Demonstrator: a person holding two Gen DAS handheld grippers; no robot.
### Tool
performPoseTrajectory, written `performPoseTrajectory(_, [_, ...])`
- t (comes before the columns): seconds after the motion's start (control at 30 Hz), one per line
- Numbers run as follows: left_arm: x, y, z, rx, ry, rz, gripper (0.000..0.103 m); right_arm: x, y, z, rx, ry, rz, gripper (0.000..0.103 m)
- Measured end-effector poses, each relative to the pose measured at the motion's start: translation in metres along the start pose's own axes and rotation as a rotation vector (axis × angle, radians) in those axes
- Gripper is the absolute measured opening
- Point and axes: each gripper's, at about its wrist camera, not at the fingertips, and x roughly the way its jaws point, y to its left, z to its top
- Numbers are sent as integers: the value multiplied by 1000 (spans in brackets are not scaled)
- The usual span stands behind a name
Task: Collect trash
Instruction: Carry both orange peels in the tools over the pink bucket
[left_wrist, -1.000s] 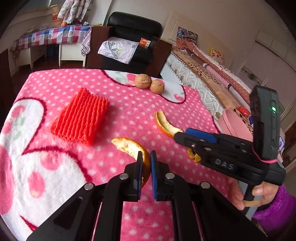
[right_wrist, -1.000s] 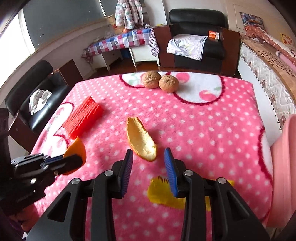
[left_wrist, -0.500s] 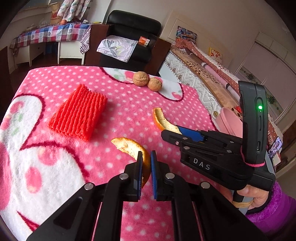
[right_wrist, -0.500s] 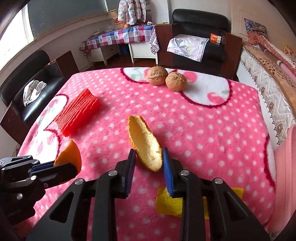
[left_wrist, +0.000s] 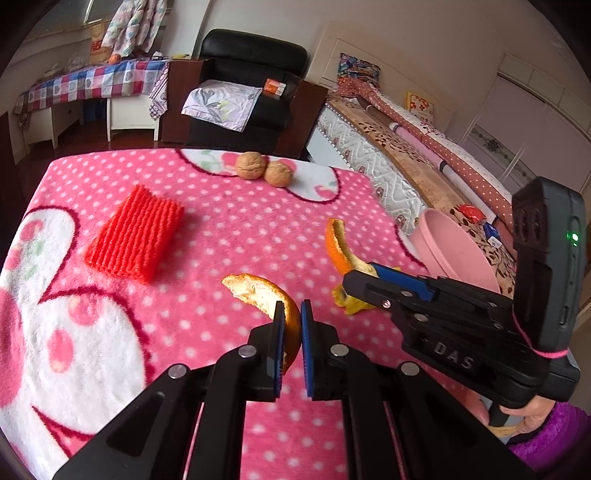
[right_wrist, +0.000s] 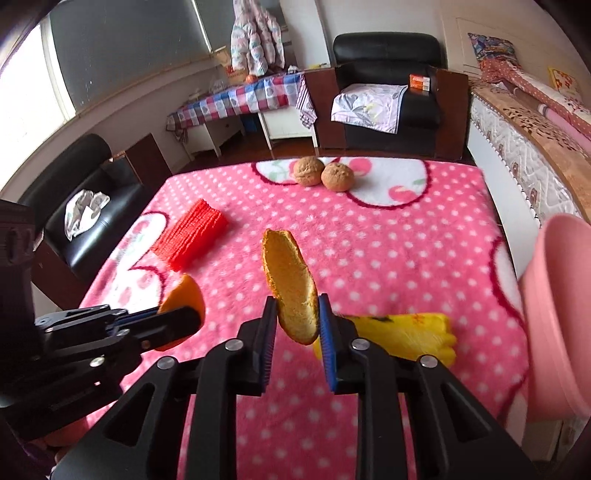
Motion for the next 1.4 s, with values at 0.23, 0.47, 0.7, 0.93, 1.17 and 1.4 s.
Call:
performPoseTrajectory(0.23, [-3,-31,1,65,-11,-21,8,-33,-21,-10,54,-41,-22,23])
performPoseTrajectory(0.47, [0,-70,5,129,-11,-48,8,-64,-49,-20,101,-85,-60,23])
performPoseTrajectory(0.7, [7,-113,10,202,-11,-61,8,-89,-81,-30,176,-125,-92,23])
performPoseTrajectory(0.93, [15,-147,15,264,-7,-73,8,-105,-113,-37,253,-164,-124,23])
performPoseTrajectory(1.17, [24,-179,23,317,-10,-92,8,-119,-144,-43,322,-197,-162,23])
performPoseTrajectory(1.4, [36,-210,32,362,-23,-112,8,-130,-173,-46,361,-228,-222,23])
